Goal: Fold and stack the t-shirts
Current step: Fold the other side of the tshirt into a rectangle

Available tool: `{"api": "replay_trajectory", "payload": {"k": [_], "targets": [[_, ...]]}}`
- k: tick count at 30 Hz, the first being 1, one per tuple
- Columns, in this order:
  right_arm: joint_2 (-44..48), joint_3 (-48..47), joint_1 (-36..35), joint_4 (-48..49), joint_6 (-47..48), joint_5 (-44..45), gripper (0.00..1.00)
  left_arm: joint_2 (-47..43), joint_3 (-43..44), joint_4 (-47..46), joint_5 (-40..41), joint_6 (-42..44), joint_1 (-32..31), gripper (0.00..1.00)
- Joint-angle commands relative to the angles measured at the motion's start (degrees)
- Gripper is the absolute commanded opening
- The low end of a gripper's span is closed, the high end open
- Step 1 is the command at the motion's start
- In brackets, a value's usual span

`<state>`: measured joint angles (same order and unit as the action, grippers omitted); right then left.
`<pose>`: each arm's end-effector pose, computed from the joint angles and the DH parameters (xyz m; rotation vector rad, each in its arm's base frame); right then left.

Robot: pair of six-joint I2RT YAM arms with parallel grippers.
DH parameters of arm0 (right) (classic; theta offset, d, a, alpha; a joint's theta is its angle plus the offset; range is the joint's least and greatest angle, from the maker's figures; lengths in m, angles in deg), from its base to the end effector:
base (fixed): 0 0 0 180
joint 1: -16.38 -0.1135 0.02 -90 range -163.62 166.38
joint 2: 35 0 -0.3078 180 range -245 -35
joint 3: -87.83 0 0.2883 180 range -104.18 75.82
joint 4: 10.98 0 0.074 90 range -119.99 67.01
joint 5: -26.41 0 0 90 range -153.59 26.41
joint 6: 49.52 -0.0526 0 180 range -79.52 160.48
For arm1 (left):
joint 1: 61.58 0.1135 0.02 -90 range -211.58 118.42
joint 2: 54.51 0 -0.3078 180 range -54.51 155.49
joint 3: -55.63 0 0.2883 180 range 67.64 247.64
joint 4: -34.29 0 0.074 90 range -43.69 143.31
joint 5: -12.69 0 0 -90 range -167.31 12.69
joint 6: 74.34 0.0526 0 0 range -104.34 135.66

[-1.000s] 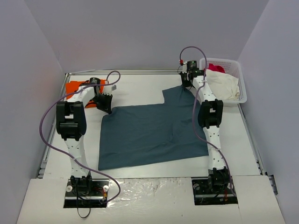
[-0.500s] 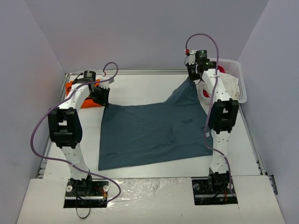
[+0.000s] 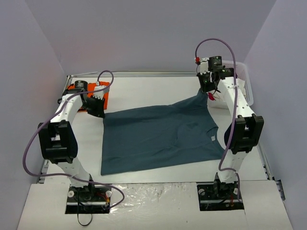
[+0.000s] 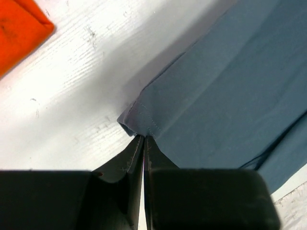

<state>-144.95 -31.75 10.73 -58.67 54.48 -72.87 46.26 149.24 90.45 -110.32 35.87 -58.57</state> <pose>0.5051 0.0585 0.3734 -0.4663 2.1774 0.1012 0.4175 -0.0067 0.2744 0.5500 2.4565 -0.6090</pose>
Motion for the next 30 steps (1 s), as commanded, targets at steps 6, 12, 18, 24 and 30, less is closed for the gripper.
{"api": "replay_trajectory", "payload": {"k": [6,12,18,24,30], "targets": [[13.78,11.13,0.11,-7.21,2.61,1.19,0.0,-8.39,-6.18,1.3,-4.42,7.21,1.65,0.02],[18.63,16.33,-0.06,-10.72,4.02,1.19,0.0,-10.15,-9.52,4.11,-8.82,12.31,1.74,0.02],[22.32,19.23,-0.06,-13.8,5.25,2.16,0.0,-11.82,-12.43,4.99,-8.21,15.65,1.83,0.02],[24.43,23.36,-0.24,-15.56,6.39,2.25,0.0,-12.26,-13.66,6.13,-7.85,17.76,2.53,0.02],[26.36,25.74,-0.5,-17.05,7.0,2.42,0.0,-13.49,-15.15,6.13,-7.06,18.73,3.41,0.02]]}}
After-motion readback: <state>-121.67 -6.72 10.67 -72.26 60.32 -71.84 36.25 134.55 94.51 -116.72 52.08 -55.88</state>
